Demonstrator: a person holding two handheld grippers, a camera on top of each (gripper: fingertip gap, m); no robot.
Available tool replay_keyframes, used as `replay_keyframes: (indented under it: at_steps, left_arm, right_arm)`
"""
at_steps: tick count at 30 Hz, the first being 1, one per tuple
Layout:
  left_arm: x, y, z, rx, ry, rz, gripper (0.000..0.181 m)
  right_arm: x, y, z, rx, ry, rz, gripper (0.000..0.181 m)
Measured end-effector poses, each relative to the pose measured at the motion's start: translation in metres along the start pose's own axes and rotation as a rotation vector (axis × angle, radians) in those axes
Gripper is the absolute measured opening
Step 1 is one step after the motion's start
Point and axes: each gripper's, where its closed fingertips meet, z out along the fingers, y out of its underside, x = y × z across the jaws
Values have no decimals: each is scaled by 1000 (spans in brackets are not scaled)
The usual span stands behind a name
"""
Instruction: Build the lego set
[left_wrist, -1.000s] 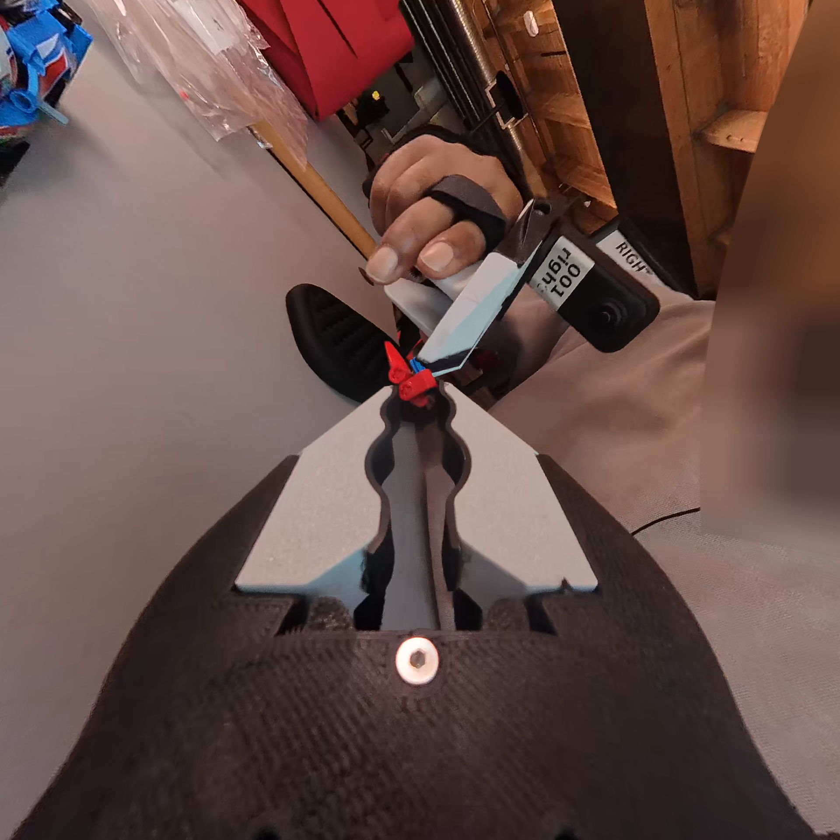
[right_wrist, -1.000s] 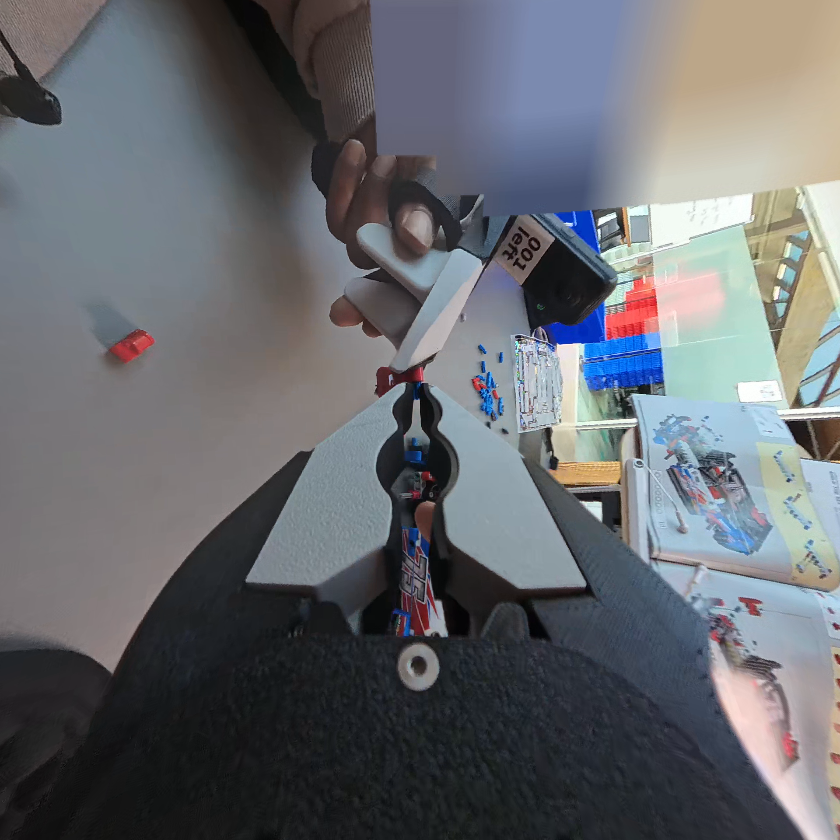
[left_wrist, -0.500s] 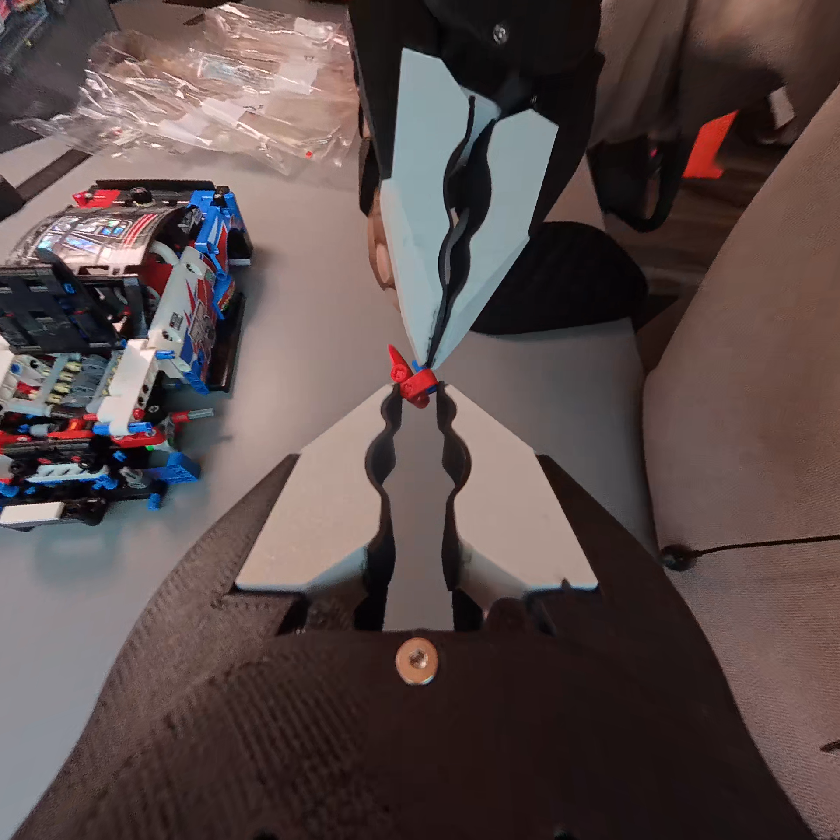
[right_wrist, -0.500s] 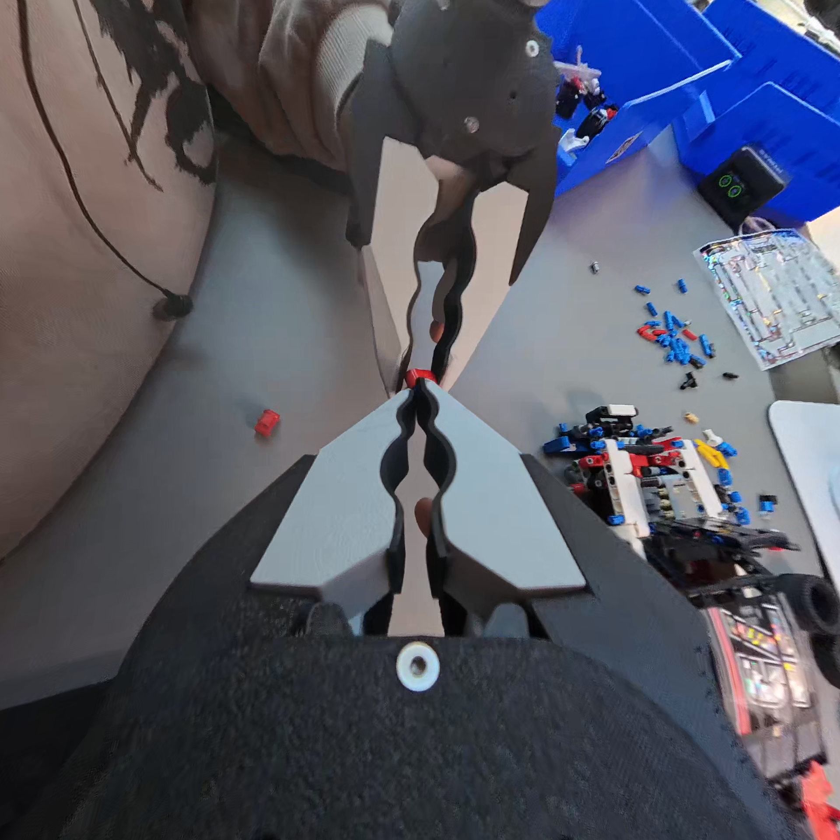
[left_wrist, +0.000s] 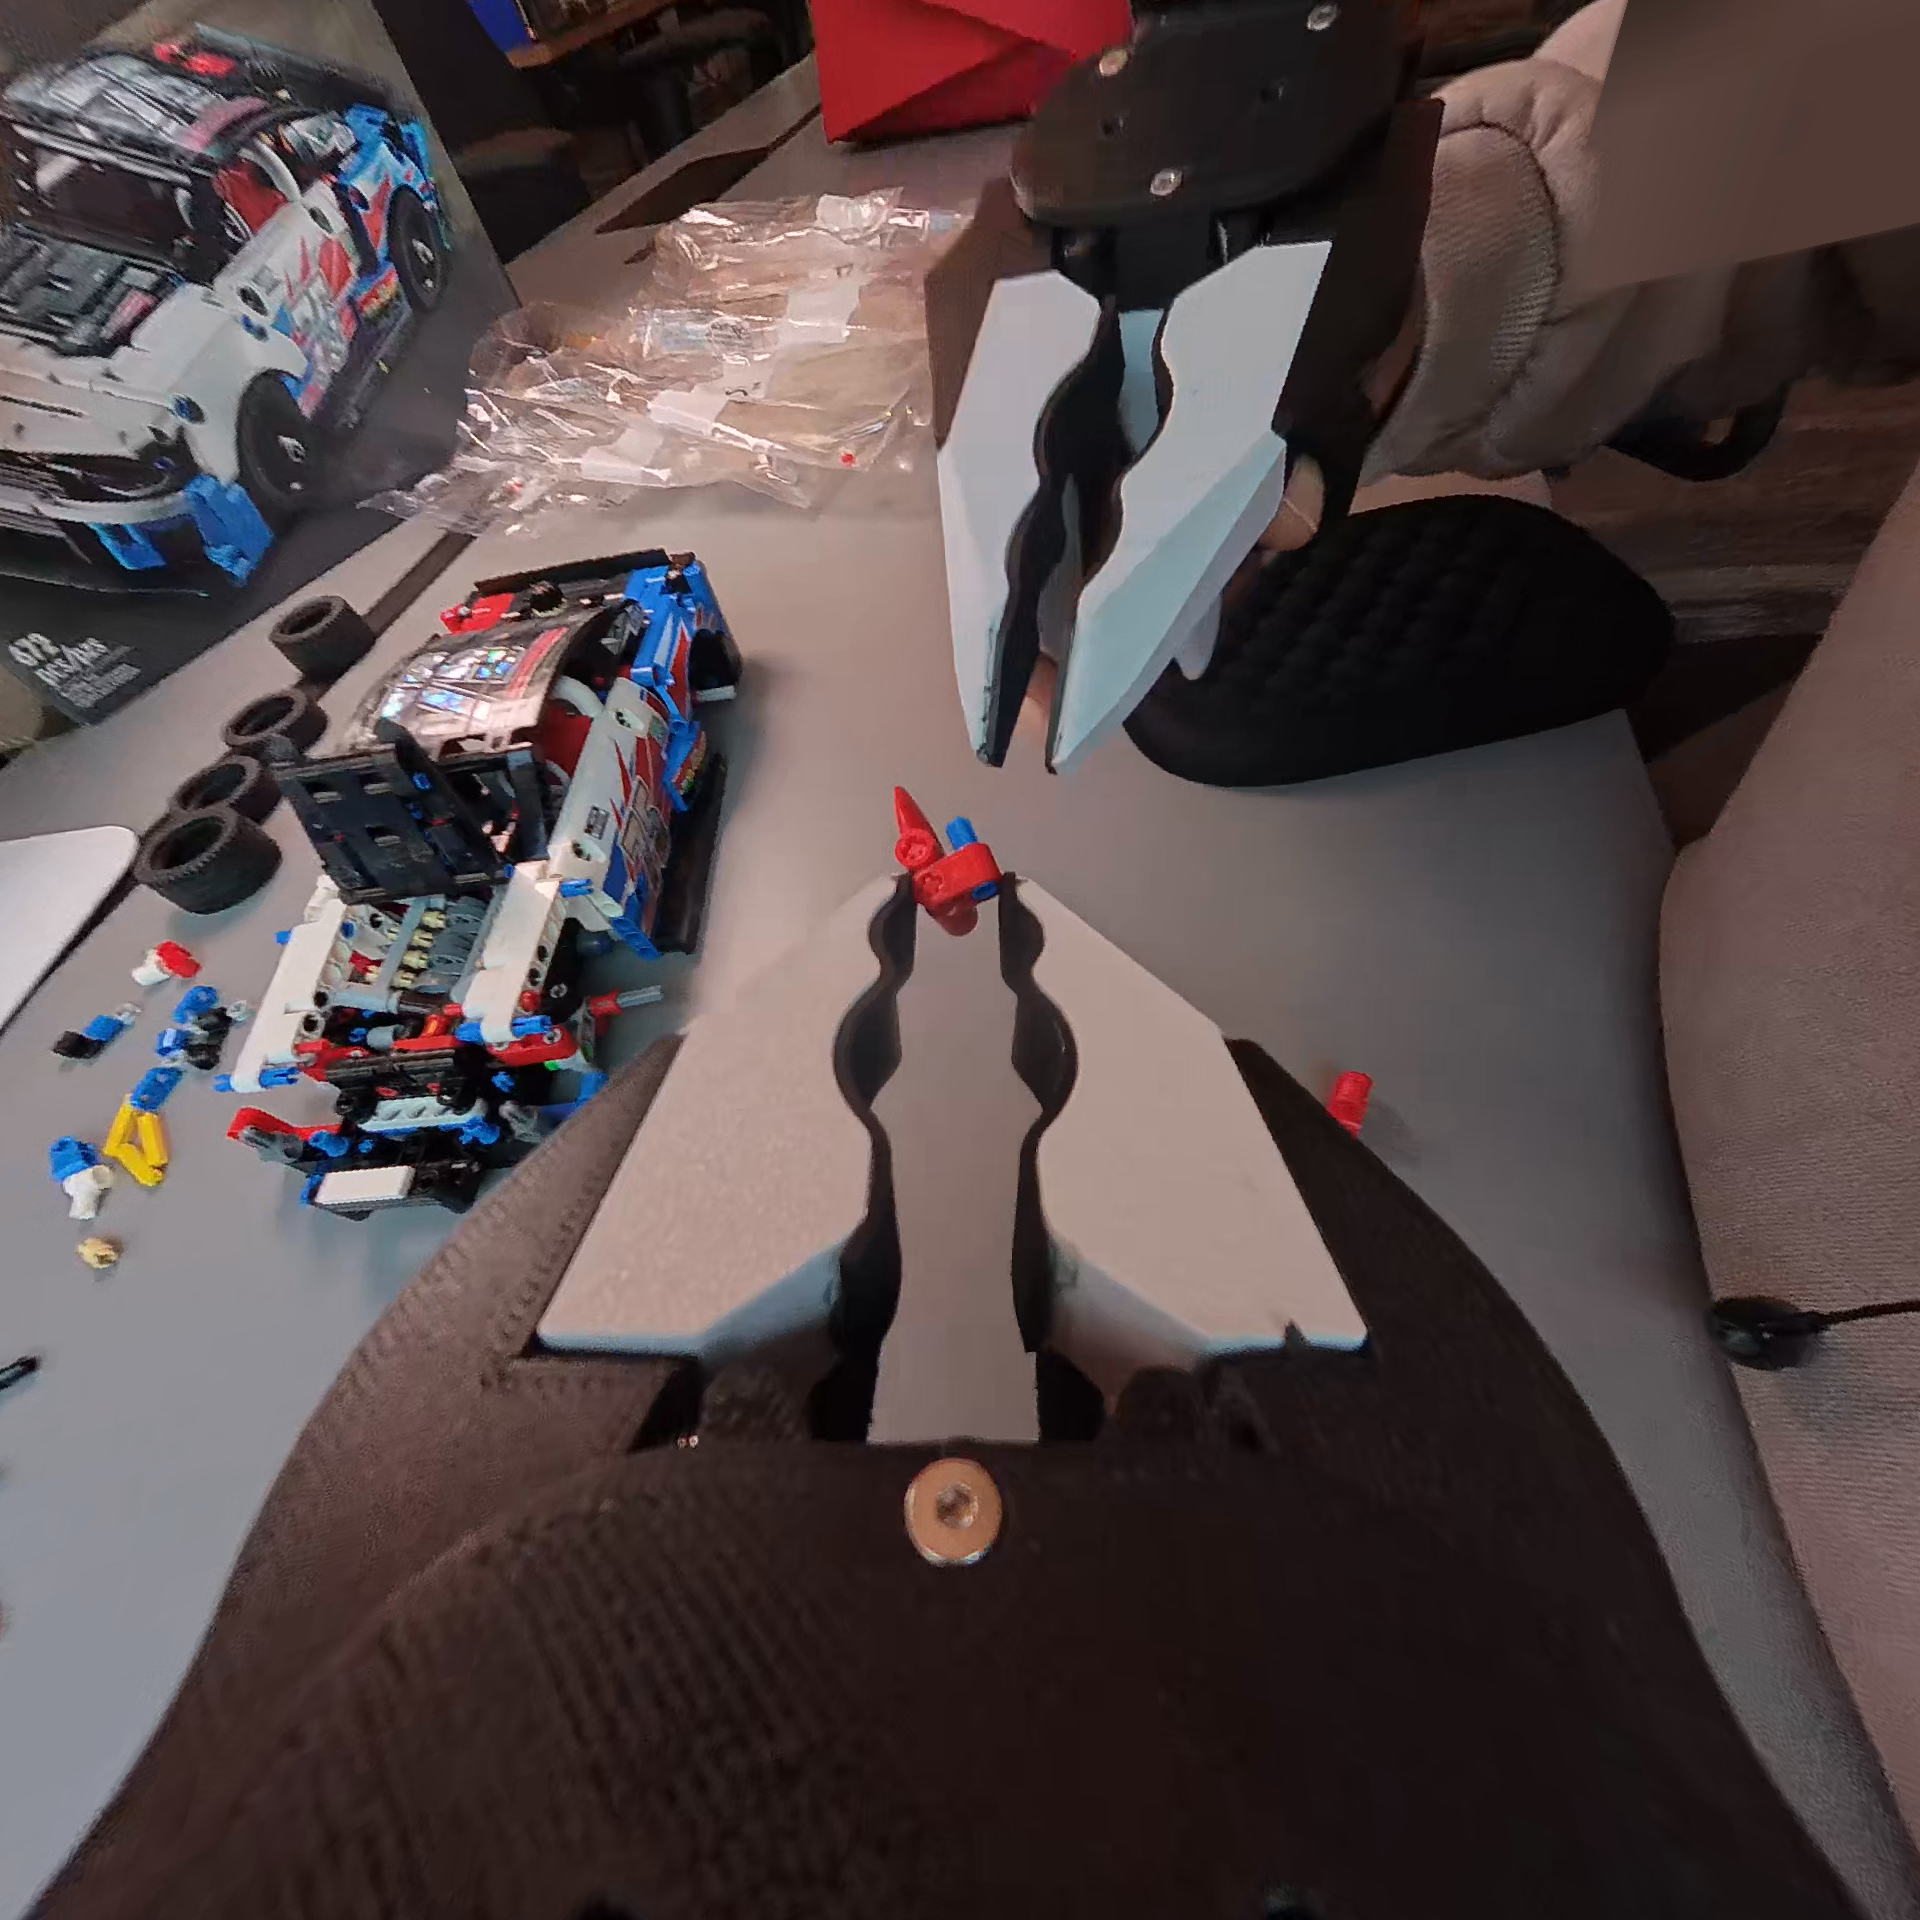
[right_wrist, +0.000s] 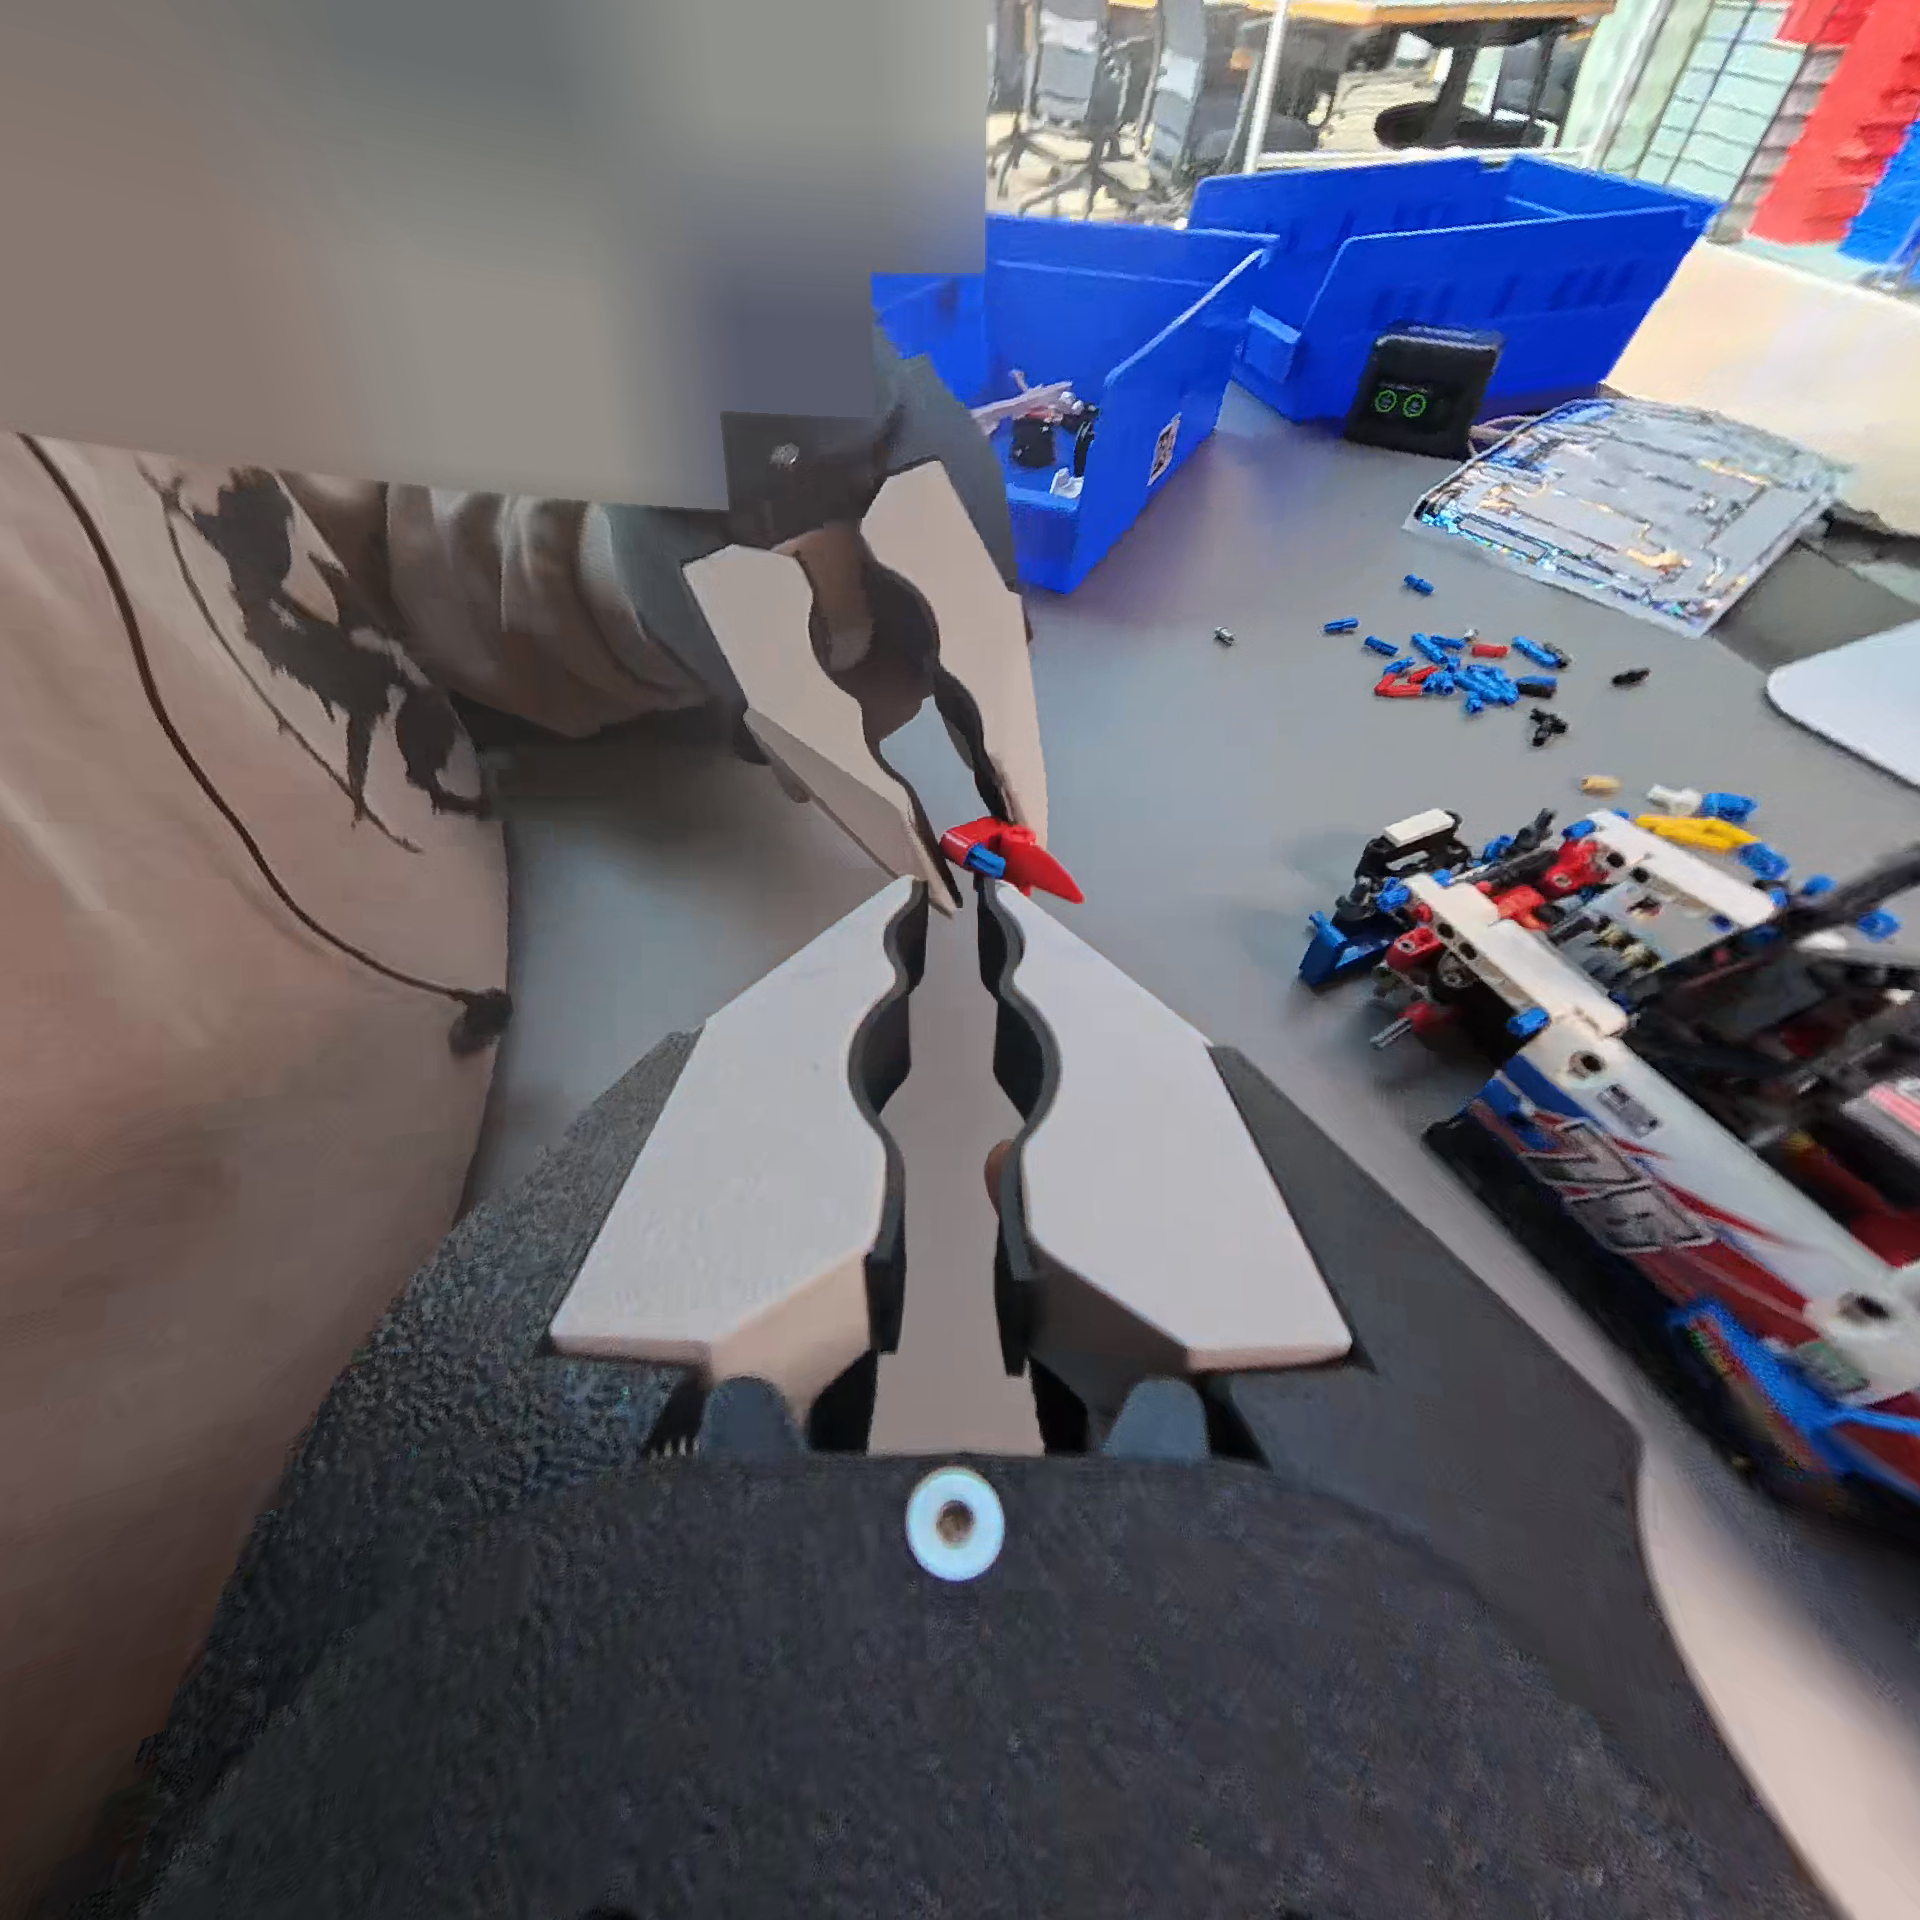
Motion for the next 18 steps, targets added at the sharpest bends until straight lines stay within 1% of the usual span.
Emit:
replay_keyframes:
  at_steps: [3, 6, 9, 11, 13, 15, 16, 18]
  left_arm:
    - [-6, -6, -2, 28, -83, 89, 14]
    - [-10, -11, -5, 55, -145, 159, 14]
    - [-13, -16, -7, 77, -210, 240, 14]
    - [-14, -18, -8, 92, -242, 288, 14]
    - [-13, -19, -9, 102, -242, 301, 13]
    - [-12, -16, -8, 101, -210, 270, 14]
    - [-11, -14, -7, 103, -171, 231, 14]
    - [-8, -5, -3, 84, -59, 77, 14]
  right_arm:
    - [5, -1, -1, 126, 47, 205, 8]
    - [13, -4, -2, 240, 90, 333, 7]
    - [12, -11, 1, 318, 47, 429, 6]
    - [12, -14, 3, 340, 24, 456, 6]
    - [11, -12, 6, 322, 11, 443, 6]
    - [3, -7, 7, 266, -43, 394, 6]
    - [-4, -2, 7, 213, -89, 354, 6]
    - [-21, 18, 8, 44, -163, 240, 8]
